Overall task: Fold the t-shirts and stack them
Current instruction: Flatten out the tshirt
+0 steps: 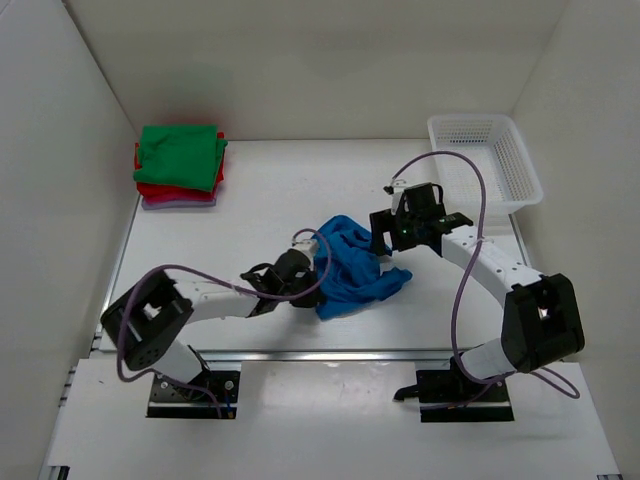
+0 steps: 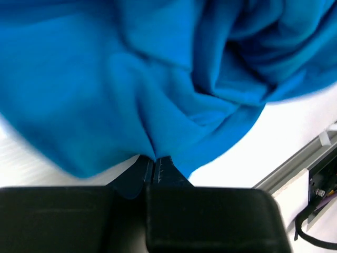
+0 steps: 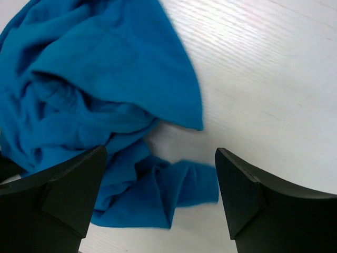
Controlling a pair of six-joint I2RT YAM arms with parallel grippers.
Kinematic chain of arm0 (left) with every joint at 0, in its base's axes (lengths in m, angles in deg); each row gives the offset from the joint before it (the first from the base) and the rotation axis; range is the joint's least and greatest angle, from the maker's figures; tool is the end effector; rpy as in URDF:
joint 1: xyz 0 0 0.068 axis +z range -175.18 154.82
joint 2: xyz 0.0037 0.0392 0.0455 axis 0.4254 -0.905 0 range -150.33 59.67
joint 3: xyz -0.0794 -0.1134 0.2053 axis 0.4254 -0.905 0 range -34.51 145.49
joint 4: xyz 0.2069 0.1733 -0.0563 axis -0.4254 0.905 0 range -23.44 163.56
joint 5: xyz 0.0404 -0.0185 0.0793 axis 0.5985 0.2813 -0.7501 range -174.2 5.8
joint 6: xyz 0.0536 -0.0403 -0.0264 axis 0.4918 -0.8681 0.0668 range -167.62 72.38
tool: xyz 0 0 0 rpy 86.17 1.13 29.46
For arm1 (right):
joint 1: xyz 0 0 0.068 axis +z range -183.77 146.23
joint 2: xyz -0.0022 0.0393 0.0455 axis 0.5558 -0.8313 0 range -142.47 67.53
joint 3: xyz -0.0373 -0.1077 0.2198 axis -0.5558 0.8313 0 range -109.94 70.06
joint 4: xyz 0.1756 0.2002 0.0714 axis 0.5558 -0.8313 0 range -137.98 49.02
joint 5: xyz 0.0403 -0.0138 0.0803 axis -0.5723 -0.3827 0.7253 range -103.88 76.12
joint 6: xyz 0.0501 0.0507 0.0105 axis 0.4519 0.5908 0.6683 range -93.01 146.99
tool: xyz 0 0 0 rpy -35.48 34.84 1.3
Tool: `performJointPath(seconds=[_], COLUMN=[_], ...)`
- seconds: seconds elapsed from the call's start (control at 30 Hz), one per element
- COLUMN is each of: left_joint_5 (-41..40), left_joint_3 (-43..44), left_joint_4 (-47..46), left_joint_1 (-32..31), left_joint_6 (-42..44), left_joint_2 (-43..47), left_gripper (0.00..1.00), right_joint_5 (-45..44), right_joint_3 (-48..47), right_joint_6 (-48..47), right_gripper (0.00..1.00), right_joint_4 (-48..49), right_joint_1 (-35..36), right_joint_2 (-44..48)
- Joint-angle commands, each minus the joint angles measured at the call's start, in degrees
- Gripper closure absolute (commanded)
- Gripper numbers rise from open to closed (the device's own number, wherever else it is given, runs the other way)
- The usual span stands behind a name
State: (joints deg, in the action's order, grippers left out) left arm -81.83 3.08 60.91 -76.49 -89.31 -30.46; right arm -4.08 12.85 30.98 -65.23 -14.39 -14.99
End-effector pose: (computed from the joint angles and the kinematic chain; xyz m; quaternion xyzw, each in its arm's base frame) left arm 0.1966 -0.2495 0.0839 0.0855 0.9260 -0.2797 0.2388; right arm 0.3136 0.1211 0.1913 -0.1544 0.9226 0.1483 0.3210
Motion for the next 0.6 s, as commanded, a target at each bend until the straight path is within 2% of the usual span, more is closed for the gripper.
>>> performJointPath(seconds=[0.0,0.17,0.23,0.27,0.3,0.33,0.43,0.57], left_joint_5=[1.22,2.20,2.91,2.73,2.64,3.25,4.31,0.98], left_joint_3=[-3.56,-4.01,-4.10,-4.01,-4.10,-3.84,-1.56,5.21], left_joint_4=[4.85,10.38,11.88,13.20,14.08,16.00,22.58,32.70], left_joint_1=[5.33,8.59,9.73,11.39,11.75,14.19,22.18,32.21], left_joint_6=[3.54,7.06,7.59,8.11,8.64,9.86,15.04,22.60], left_joint_2=[10.12,14.54,16.02,17.43,18.22,19.97,24.89,31.66], left_gripper=[1.00,1.00,1.00,1.00,1.00,1.00,1.00,1.00], right_joint_5=[2.94,5.83,3.84,2.43,0.76,-0.21,-1.36,-4.17], right_joint_3=[1.66,2.10,2.10,2.36,1.93,2.19,2.89,0.53], right_joint_6=[-1.62,0.75,0.75,0.76,0.67,0.41,0.58,1.11], right_gripper=[0.18,0.16,0.24,0.41,0.75,1.00,1.00,1.00], right_joint_4=[5.95,9.22,7.39,5.98,5.62,4.66,4.04,0.44], right_joint_1=[2.50,2.77,3.99,4.26,4.35,4.35,3.04,-0.74], right_joint_2=[1.05,-5.45,-8.26,-9.14,-9.76,-9.59,-4.25,3.58])
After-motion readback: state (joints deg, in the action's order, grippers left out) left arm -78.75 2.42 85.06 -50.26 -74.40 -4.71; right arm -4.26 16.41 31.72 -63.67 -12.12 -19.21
